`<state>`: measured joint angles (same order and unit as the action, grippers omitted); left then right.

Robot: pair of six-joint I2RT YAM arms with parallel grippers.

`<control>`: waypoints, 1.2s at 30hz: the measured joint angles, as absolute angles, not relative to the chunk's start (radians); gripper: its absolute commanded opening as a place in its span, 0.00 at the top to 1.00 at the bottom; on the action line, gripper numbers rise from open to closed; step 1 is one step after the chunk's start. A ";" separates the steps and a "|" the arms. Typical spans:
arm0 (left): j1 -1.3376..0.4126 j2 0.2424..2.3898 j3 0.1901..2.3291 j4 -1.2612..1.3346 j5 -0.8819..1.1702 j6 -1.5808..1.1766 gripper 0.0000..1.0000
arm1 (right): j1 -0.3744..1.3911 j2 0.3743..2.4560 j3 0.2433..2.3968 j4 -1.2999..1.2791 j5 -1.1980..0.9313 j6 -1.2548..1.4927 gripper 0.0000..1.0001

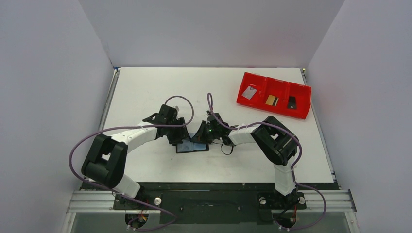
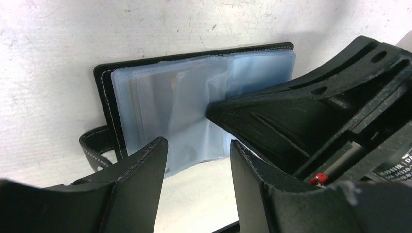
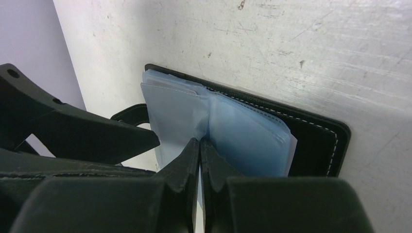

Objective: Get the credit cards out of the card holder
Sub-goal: Remove the credit card from the card holder.

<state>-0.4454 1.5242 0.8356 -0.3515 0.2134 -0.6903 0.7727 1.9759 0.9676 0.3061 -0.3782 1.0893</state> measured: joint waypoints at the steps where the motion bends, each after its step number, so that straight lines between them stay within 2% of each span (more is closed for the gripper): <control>1: -0.447 1.533 0.836 -0.342 0.214 -0.690 0.52 | 0.773 1.976 0.966 0.309 -0.379 1.090 1.00; 23: -0.477 1.571 0.831 -0.274 0.142 -0.672 0.55 | 0.771 1.979 0.964 0.317 -0.384 1.090 1.00; 26: -0.479 1.573 0.831 -0.265 0.134 -0.671 0.62 | 0.771 1.979 0.964 0.317 -0.384 1.090 1.00; 34: -0.482 1.587 0.831 -0.258 0.123 -0.668 0.98 | 0.771 1.976 0.965 0.312 -0.383 1.089 1.00; 36: -0.486 1.587 0.830 -0.258 0.124 -0.669 1.00 | 0.771 1.974 0.974 0.294 -0.381 1.085 0.94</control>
